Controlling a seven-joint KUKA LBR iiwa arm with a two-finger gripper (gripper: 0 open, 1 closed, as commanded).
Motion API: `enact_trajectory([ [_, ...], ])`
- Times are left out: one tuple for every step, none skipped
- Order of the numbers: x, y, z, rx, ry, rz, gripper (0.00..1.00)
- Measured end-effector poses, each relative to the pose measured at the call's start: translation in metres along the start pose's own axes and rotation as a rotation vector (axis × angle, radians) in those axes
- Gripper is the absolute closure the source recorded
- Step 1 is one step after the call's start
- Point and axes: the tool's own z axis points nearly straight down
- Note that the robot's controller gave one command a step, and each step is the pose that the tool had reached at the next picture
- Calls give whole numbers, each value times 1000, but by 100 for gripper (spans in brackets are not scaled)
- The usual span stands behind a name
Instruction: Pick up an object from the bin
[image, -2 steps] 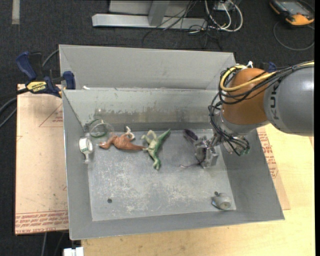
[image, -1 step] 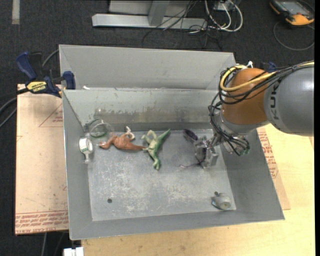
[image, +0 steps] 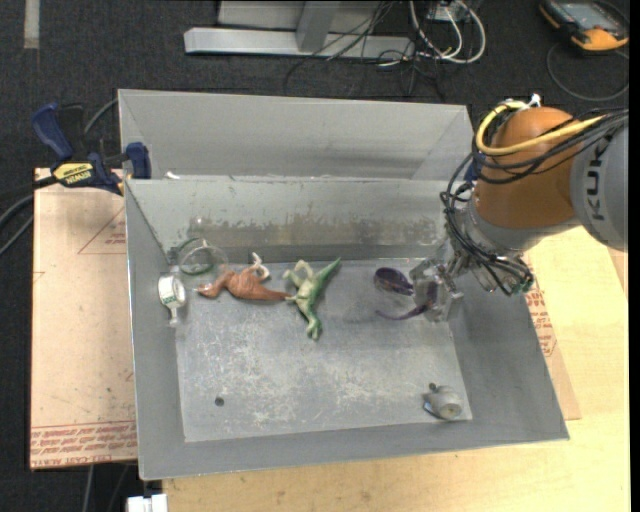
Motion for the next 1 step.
enact_trajectory([
  [0,0,0,0,0,0,100],
])
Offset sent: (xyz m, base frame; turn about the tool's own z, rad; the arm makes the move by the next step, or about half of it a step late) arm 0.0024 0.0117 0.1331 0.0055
